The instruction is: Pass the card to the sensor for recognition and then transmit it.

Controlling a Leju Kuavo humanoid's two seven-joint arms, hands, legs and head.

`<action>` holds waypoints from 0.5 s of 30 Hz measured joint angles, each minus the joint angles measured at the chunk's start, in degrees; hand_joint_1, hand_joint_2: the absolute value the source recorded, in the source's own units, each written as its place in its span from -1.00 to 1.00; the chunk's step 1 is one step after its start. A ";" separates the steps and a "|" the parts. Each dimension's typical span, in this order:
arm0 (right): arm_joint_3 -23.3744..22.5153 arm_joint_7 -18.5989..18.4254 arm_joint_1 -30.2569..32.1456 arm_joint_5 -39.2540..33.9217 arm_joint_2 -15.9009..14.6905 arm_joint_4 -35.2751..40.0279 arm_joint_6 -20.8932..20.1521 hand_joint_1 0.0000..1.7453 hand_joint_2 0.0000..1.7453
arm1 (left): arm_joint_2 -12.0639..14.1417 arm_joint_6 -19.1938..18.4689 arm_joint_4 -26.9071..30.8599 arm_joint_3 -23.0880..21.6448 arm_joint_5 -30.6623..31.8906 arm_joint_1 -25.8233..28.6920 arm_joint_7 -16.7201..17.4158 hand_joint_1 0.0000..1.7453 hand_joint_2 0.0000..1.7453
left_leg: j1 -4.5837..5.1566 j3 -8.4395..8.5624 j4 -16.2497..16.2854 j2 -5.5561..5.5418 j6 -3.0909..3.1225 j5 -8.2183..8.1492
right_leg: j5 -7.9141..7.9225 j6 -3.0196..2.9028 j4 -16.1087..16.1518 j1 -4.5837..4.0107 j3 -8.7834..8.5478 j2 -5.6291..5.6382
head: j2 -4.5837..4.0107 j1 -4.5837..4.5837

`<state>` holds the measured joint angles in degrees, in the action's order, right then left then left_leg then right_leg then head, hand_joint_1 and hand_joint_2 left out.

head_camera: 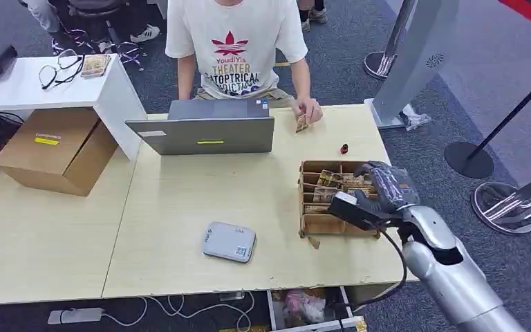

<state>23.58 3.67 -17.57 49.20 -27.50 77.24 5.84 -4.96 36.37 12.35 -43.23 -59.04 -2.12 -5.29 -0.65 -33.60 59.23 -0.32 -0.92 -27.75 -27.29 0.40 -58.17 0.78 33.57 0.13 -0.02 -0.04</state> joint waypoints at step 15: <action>0.46 0.02 -0.05 0.11 0.04 -1.97 -0.74 0.14 1.00 | 0.22 -0.37 0.00 -0.57 0.26 0.00 0.44 -1.00 -1.00 | 0.00 -0.02 0.00 -0.01 0.00 0.00 | 0.00 0.00 0.00 0.00 -0.01 -0.01 | 0.00 -0.02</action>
<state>24.04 3.69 -17.62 49.31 -27.45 75.28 5.09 -4.74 36.00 12.35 -43.80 -58.77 -2.13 -4.85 -0.65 -33.62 59.23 -0.32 -0.92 -27.75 -27.29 0.40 -58.18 0.78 33.56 0.12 -0.02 -0.07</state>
